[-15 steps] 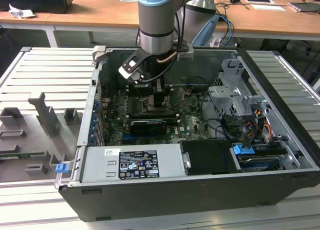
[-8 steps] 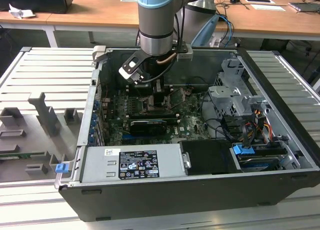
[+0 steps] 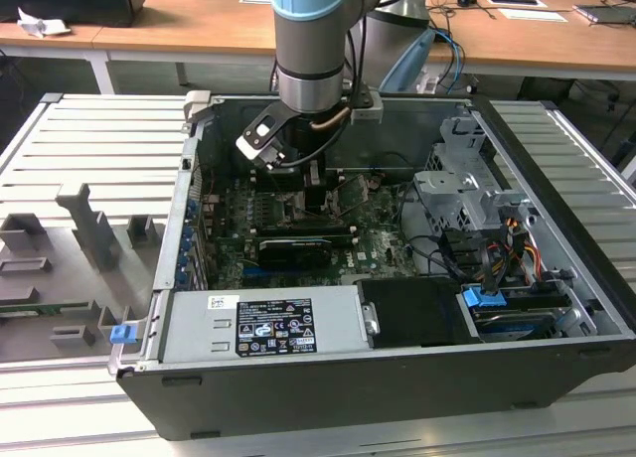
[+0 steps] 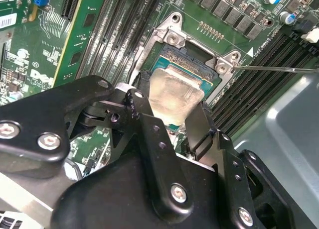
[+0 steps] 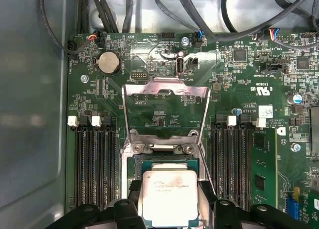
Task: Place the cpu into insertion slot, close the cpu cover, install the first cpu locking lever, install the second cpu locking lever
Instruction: 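Place the cpu into insertion slot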
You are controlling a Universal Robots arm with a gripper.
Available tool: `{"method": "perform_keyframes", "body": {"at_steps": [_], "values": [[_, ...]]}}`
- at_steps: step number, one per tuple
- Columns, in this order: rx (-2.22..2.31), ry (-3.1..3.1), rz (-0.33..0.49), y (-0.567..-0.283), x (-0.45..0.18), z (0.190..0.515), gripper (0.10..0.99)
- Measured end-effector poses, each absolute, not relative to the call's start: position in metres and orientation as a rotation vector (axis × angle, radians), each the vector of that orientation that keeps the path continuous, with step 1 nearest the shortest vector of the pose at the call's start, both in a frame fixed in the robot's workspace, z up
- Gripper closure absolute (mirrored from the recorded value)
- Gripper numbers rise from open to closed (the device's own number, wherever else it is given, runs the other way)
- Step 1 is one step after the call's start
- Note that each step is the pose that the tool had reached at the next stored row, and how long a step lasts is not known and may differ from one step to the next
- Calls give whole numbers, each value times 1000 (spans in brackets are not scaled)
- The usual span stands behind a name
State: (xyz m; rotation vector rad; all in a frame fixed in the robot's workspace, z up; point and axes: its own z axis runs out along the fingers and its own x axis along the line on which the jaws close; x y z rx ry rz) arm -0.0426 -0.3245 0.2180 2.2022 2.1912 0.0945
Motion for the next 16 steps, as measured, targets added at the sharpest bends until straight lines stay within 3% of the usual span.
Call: {"method": "perform_keyframes", "body": {"at_steps": [16], "values": [[2229,2162,94,-321,-44,207,557]]}}
